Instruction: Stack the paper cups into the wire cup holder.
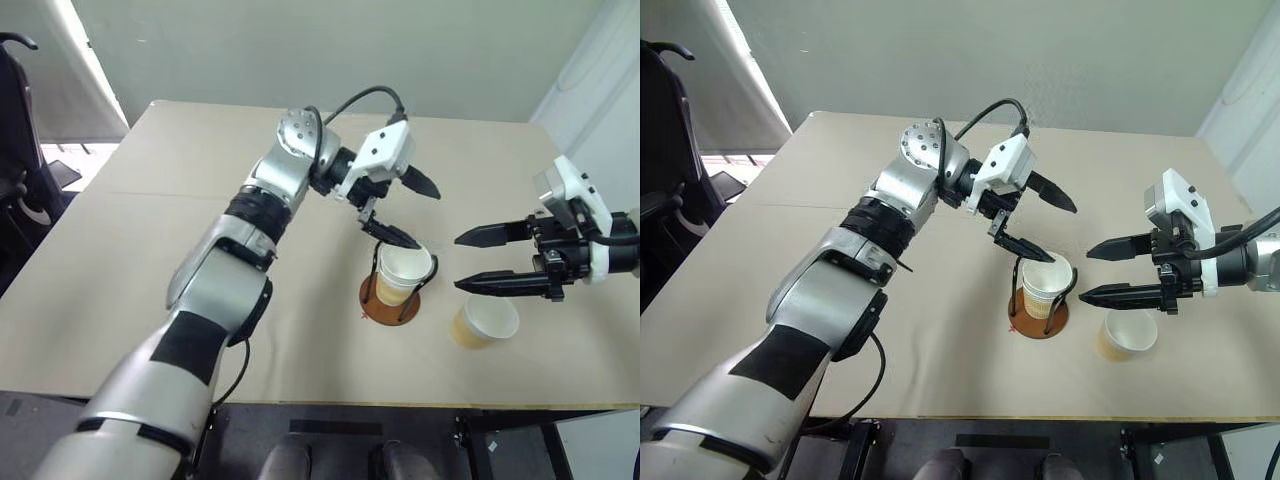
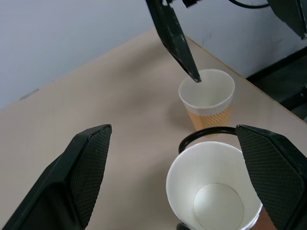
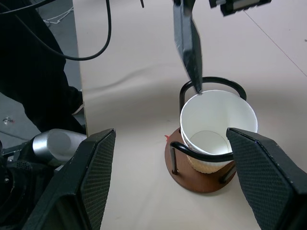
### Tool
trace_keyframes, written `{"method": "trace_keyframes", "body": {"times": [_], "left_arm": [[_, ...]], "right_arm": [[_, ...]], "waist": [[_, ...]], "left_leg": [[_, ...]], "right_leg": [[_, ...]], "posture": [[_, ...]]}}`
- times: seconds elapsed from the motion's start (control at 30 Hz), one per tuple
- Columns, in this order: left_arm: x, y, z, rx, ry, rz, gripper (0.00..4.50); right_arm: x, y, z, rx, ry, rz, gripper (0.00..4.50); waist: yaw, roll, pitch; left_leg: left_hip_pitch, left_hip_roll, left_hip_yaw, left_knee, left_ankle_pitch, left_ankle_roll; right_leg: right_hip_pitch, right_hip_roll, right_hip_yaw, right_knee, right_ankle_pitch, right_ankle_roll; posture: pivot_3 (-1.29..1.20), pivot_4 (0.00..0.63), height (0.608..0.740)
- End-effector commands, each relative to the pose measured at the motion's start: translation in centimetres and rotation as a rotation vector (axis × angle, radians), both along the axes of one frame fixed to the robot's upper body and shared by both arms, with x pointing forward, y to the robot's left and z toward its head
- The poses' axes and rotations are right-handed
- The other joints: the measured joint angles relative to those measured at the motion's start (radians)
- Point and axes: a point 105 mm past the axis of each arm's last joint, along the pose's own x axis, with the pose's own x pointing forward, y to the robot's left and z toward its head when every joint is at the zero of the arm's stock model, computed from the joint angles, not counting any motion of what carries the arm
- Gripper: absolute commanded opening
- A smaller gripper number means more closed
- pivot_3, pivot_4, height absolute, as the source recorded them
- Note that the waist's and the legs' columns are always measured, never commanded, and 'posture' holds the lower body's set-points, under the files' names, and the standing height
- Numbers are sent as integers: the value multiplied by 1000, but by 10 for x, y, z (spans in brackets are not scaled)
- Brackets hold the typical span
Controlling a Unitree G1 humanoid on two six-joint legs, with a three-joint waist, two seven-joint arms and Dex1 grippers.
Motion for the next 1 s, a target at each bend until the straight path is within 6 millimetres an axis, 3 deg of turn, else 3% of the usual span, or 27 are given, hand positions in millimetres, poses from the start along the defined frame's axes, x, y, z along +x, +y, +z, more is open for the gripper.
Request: {"method": "trace_keyframes", "body": {"times": [0.03,0.13,0.33,0.67,0.8,1.0], "left_arm": [[-9,-7,16,-49,-45,-71,4447],[-8,-4,30,-109,-1,-48,4447],[-2,33,47,-170,79,36,4447],[-27,97,59,-195,203,82,4447],[-29,105,69,-274,228,81,4447],[-32,108,67,-340,256,72,4447]], "right_arm": [[2,-6,9,-19,-50,-34,3743],[5,-12,2,-51,-43,-64,3743],[1,-16,-5,-66,-10,-54,3743],[-10,-34,-33,-158,59,-90,3743],[-11,-41,-43,-200,63,-99,3743],[-14,-47,-57,-227,72,-108,3743]], "waist": [[2,0,0],[4,0,0],[-1,2,0],[5,3,-1],[8,3,-1],[-2,3,-1]], "left_leg": [[0,0,0,0,0,0],[-1,0,0,0,0,0],[-1,0,2,0,0,0],[0,0,0,0,0,0],[0,0,-1,1,0,0],[4,-1,1,0,0,0]], "right_leg": [[0,0,0,0,0,0],[0,0,0,0,0,0],[-1,0,0,0,0,0],[-1,0,0,0,0,0],[-1,-2,0,0,0,0],[2,-4,0,1,0,1]], "posture": [[0,150,740],[0,150,740],[0,150,740],[0,150,740],[0,150,740],[0,150,740]]}}
